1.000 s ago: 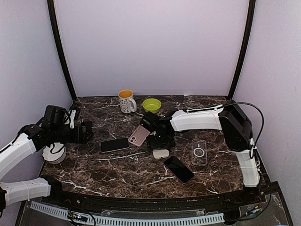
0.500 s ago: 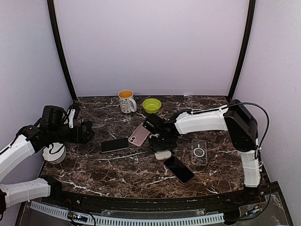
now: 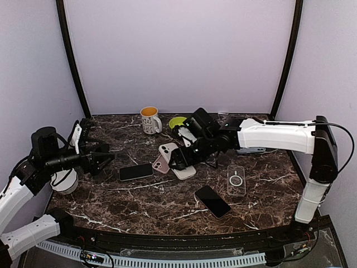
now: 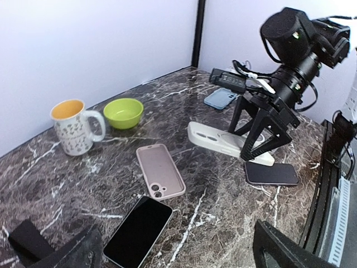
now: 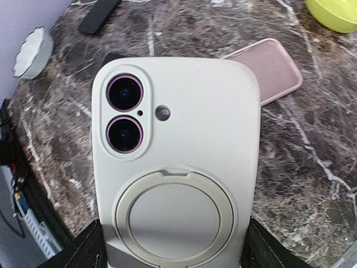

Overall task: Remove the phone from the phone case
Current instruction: Pick up the phone with the phone case at the center of the board, then pass from the right arm to the left

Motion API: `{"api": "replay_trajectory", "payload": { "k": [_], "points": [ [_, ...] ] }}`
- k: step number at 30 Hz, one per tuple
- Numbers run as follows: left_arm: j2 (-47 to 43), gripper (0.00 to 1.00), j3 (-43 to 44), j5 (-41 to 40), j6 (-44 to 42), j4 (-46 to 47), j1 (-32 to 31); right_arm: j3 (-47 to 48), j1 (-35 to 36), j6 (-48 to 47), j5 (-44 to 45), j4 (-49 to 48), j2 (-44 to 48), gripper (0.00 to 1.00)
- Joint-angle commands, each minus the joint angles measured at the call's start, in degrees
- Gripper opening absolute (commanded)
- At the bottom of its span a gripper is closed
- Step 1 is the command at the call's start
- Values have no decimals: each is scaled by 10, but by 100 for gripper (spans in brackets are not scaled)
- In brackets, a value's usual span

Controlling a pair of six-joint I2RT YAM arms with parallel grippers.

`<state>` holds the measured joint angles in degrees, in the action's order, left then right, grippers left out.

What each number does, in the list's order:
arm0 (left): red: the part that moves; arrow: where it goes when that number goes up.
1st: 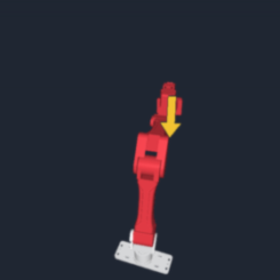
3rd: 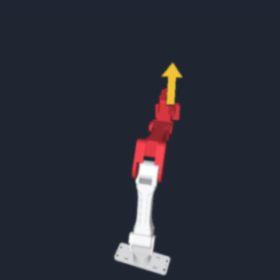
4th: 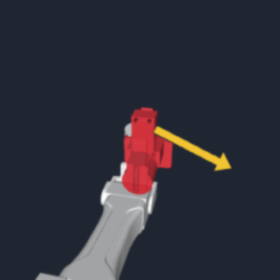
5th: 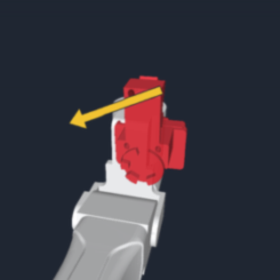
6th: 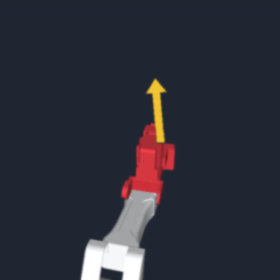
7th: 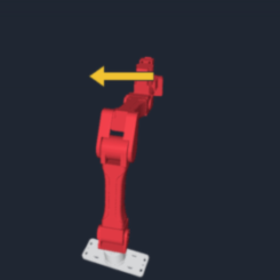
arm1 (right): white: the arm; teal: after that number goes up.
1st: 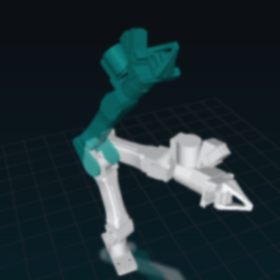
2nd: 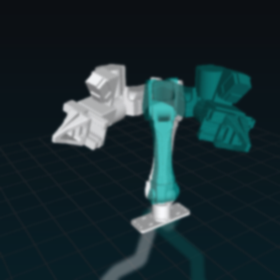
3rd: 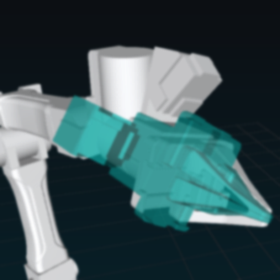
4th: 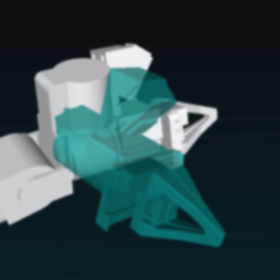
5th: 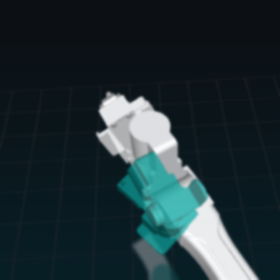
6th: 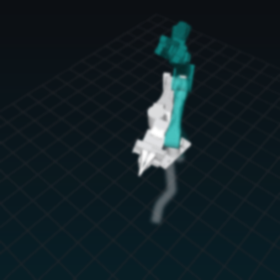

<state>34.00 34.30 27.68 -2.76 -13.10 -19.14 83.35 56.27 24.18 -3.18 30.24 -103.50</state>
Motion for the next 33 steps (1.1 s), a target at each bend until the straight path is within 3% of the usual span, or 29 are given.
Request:
{"api": "replay_trajectory", "payload": {
  "k": [1, 7, 12, 19, 28, 33],
  "points": [
    [-21, 95, -16, 112, -125, 32, -3, -24, 2, -33, -171, -56, 36, 45],
    [-40, 88, -10, 150, -305, -15, -37, -16, 2, -18, -308, -48, 49, 45],
    [-31, 86, 3, 98, -418, -40, -115, -14, 2, -9, -352, -32, 50, 46],
    [23, 80, 26, 80, -505, -61, -174, -18, 6, -16, -392, -17, 50, 43],
    [99, 73, 37, 44, -548, -42, -252, 15, 36, -49, -411, 29, 34, 41],
    [120, 56, 30, 28, -551, -7, -286, 21, 42, -53, -411, 41, 31, 41]
  ]
}}
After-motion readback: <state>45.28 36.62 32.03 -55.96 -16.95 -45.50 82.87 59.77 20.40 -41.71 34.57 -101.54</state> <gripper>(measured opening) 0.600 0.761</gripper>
